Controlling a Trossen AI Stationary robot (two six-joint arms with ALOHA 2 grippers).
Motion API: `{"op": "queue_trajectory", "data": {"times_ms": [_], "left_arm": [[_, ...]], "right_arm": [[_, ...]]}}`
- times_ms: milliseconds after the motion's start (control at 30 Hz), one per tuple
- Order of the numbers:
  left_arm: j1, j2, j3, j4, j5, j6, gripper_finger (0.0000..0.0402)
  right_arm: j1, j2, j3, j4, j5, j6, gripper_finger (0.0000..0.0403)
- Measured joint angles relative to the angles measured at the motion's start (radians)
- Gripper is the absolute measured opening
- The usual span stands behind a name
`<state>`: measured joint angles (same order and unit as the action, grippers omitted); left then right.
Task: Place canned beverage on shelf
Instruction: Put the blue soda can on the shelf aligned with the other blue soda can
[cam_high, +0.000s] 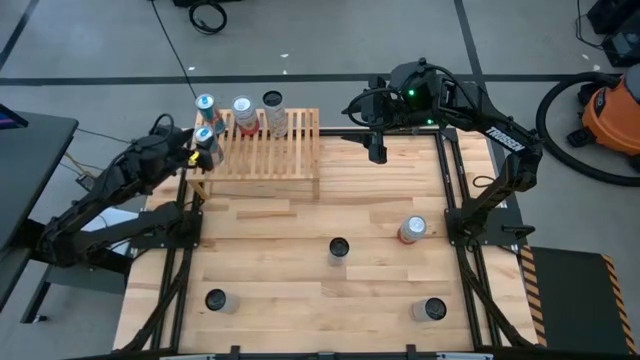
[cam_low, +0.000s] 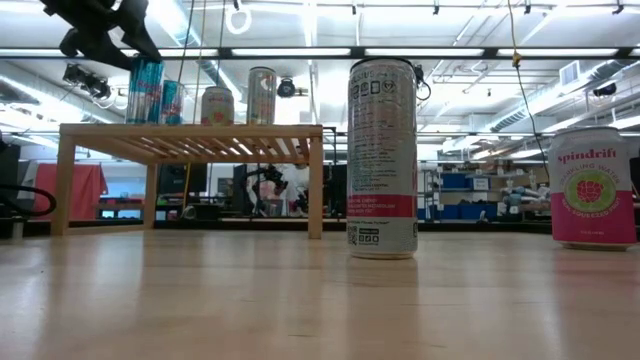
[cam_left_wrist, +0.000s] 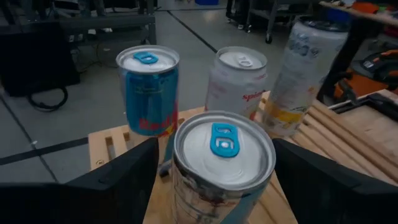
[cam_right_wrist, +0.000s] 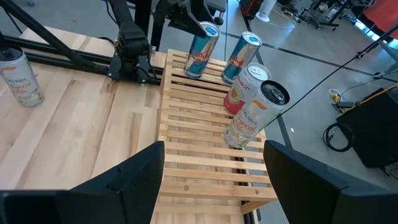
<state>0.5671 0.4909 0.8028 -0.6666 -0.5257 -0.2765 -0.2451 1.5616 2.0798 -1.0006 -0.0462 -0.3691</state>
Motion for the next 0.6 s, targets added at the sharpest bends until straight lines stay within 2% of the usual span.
{"op": "queue_trajectory", "data": {"times_ms": [200, 533, 600], "left_arm": [[0.0, 0.015, 0.0, -0.003, -0.004, 0.035, 0.0303], [0.0, 0.013, 0.0, -0.001, 0.006, 0.071, 0.0229], [0.0, 0.013, 0.0, -0.001, 0.007, 0.084, 0.0225]], "right_arm": [[0.0, 0.0, 0.0, 0.002, 0.0, 0.007, 0.0284], [0.0, 0.0, 0.0, 0.002, 0.0, 0.007, 0.0284], [0.0, 0.0, 0.0, 0.001, 0.0, 0.007, 0.0284]]}}
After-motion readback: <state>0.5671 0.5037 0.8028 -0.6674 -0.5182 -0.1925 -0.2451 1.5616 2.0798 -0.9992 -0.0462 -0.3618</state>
